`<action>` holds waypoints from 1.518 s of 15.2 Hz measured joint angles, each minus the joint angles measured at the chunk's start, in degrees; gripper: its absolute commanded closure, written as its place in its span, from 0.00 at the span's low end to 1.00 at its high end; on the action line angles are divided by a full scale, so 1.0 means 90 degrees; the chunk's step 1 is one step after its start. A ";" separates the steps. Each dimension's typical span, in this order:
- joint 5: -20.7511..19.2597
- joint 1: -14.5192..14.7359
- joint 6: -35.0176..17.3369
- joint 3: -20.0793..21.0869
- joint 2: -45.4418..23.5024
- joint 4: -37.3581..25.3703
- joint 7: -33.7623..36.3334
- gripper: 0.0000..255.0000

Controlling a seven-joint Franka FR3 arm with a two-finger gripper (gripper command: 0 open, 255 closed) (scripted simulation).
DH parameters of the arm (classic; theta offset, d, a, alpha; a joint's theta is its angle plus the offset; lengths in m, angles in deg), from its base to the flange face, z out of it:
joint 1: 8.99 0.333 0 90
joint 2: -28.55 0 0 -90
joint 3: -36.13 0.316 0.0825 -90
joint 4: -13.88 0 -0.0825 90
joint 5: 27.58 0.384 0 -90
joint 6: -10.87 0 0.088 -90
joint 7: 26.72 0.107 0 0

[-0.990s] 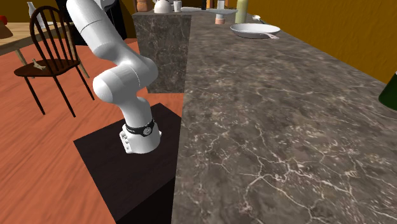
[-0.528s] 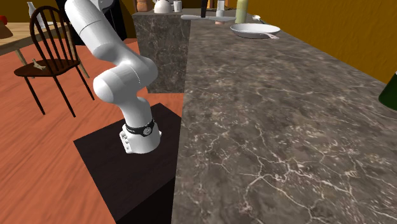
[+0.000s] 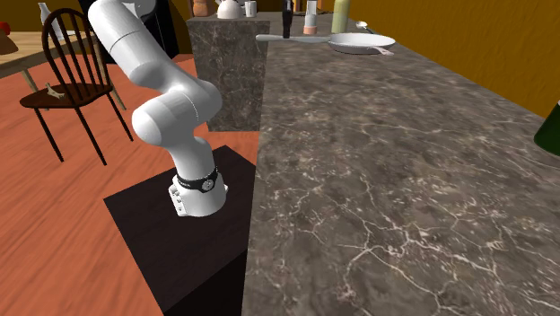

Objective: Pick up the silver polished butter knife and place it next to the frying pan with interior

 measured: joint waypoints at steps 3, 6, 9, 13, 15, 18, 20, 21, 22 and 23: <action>0.0076 0.0086 -0.0190 -0.0001 0.0133 0.0325 -0.0077 1.00; 0.0146 0.0110 -0.0402 0.0082 0.0200 0.0581 -0.0128 1.00; 0.0190 0.0136 -0.0525 0.0116 0.0251 0.0747 -0.0165 1.00; 0.0198 0.0134 -0.0545 0.0130 0.0252 0.0763 -0.0164 1.00; 0.0198 0.0134 -0.0546 0.0131 0.0252 0.0763 -0.0164 0.00; 0.0198 0.0134 -0.0546 0.0131 0.0252 0.0763 -0.0164 0.00; 0.0198 0.0134 -0.0546 0.0131 0.0252 0.0763 -0.0164 0.00; 0.0164 0.0113 -0.0468 0.0105 0.0216 0.0654 -0.0146 0.00; 0.0117 0.0066 -0.0345 0.0094 0.0143 0.0456 -0.0095 0.00; 0.0081 0.0040 -0.0215 0.0074 0.0088 0.0270 -0.0041 0.00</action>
